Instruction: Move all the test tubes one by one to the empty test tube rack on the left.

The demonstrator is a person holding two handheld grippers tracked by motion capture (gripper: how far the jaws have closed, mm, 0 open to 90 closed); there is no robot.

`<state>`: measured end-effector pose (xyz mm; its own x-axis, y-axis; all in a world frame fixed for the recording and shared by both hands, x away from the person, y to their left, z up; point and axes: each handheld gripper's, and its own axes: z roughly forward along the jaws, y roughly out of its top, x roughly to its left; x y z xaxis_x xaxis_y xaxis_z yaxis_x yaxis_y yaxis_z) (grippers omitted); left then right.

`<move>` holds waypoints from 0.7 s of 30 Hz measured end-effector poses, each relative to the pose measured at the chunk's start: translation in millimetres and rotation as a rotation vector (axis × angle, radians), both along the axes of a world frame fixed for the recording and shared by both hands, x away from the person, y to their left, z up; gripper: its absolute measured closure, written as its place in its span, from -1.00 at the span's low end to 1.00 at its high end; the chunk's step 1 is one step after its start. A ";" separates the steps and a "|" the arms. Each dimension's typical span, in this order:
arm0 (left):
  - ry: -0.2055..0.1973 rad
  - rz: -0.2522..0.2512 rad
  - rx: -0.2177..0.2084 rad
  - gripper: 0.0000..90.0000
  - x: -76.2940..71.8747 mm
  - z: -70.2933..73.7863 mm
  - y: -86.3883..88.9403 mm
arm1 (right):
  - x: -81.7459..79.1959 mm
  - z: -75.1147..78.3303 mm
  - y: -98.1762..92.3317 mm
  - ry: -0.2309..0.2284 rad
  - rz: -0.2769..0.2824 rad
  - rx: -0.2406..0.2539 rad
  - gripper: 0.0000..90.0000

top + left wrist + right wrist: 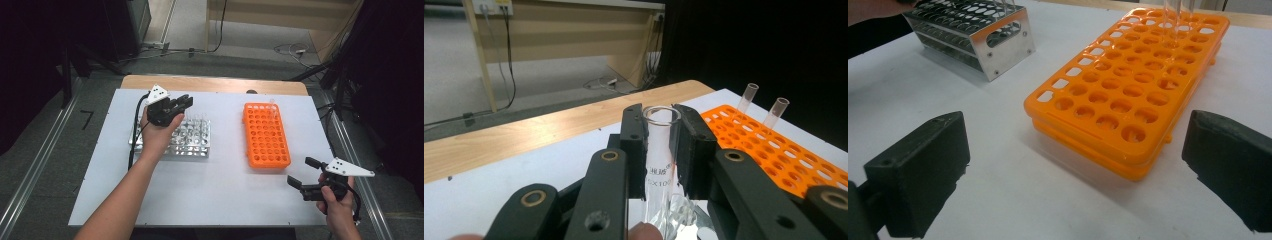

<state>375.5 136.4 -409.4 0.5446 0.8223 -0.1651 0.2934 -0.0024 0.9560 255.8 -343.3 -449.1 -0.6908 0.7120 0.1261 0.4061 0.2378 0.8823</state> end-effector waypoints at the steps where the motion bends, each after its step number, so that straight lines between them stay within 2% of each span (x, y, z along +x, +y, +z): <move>1: 0.001 0.002 0.002 0.69 1.2 -1.4 -0.9 | 0.1 -0.1 -0.4 0.000 0.000 0.000 -1.00; 8: 0.024 0.013 0.028 0.68 8.0 -9.5 -5.0 | 0.6 -0.3 -2.4 0.002 -0.015 0.007 -1.00; 21: 0.072 0.026 0.164 0.68 4.9 -16.4 -14.8 | 1.1 -1.2 -0.8 0.005 -0.007 0.005 -1.00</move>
<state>380.4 121.6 -425.8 0.5142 0.8552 -0.0654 0.3631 -0.1479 0.9199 256.9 -344.1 -450.3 -0.6852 0.7162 0.1329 0.4119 0.2305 0.8816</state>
